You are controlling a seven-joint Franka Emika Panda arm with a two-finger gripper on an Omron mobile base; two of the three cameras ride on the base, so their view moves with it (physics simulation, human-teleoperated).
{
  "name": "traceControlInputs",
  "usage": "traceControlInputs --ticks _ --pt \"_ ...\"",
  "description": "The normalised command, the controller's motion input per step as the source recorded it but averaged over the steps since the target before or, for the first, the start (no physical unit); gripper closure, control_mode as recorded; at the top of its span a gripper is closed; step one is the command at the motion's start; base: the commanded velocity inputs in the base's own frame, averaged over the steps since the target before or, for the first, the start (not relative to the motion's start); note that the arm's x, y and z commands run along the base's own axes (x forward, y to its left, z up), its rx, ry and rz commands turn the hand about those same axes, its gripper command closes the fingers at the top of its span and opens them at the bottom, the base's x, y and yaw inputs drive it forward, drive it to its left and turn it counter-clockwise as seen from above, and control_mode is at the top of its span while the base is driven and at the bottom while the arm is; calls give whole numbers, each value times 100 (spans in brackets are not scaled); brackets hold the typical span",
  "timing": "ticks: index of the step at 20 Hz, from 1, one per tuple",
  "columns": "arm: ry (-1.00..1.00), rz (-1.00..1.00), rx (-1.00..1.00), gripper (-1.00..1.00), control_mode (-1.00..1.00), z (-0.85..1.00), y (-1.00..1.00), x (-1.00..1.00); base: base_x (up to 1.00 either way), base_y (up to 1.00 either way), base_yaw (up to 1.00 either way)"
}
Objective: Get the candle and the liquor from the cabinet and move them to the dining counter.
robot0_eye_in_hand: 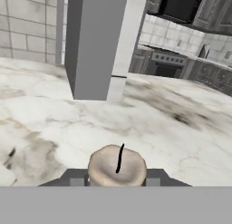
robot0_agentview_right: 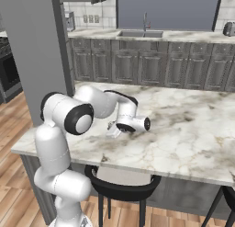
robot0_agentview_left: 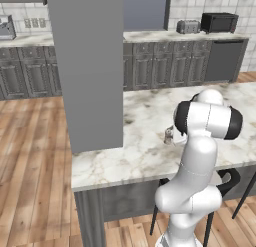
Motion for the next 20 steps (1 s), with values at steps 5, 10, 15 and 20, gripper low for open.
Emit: traceControlInputs --ticks 5,10,15,20 --pt "0 0 0 100 -100 0 0 -10 0 0 0" --pt "0 0 0 -100 -100 0 0 0 0 0 0" --pt "0 0 0 -100 -100 0 0 0 0 0 0" --pt "0 0 0 -100 -100 20 0 0 0 0 0"
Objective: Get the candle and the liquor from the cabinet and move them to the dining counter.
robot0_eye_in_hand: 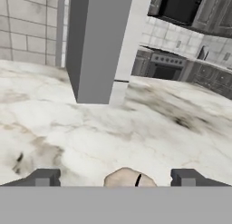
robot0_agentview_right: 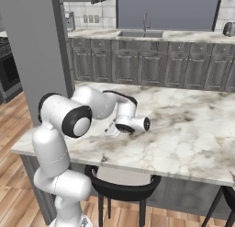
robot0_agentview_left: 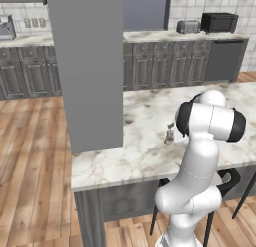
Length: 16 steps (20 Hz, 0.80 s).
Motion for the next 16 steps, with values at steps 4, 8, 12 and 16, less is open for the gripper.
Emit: traceControlInputs --ticks 4,8,12,16 --pt "0 0 0 -100 -100 56 0 0 0 0 0" --pt "0 -2 0 -100 -100 80 0 -1 0 0 0" --pt "0 -12 0 -100 -100 88 0 -35 0 0 0" --pt "7 -20 0 -100 -100 85 0 -52 0 0 0"
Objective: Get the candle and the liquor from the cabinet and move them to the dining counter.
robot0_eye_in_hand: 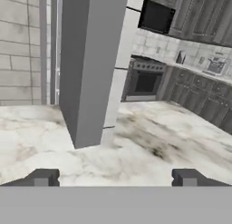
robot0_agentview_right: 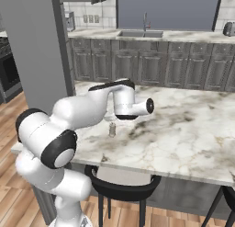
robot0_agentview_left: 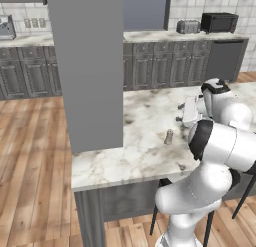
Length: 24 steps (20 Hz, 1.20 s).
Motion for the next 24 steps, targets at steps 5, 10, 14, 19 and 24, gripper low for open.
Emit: traceControlInputs --ticks 5,10,14,19,24 --pt "17 -28 0 -100 -100 87 0 -52 0 0 0" --pt "22 -35 0 -100 -100 83 0 -54 0 0 0" --pt "23 -36 0 -100 -100 74 0 -58 0 0 0" --pt "20 -38 0 -100 -100 58 1 -72 0 0 0" --pt "17 -40 0 -100 -100 39 3 -89 0 0 0"
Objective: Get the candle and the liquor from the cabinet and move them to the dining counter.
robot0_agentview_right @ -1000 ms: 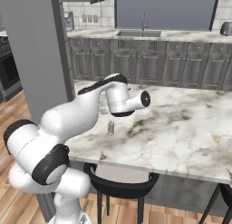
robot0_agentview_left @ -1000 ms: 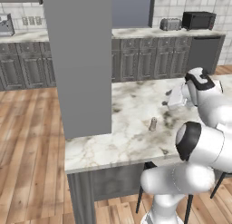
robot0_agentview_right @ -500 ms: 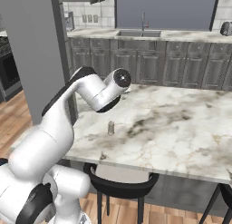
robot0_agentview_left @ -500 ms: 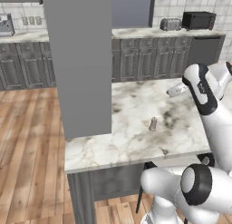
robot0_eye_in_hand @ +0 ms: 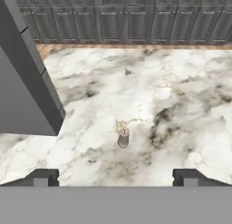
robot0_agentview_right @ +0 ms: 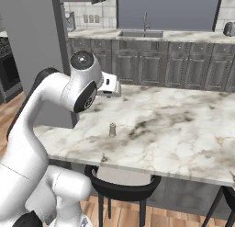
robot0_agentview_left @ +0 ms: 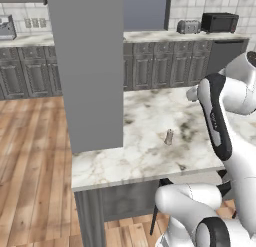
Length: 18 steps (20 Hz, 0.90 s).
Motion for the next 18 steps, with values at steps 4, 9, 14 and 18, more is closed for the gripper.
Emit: traceControlInputs --ticks 4,9,14,18 --pt "20 -34 0 -100 -100 27 0 -86 0 0 0" --pt "12 -18 0 -100 -100 20 7 -74 0 0 0" --pt "8 -2 0 -100 -100 19 43 -44 0 0 0" --pt "1 2 0 -100 -100 6 42 -53 0 0 0"
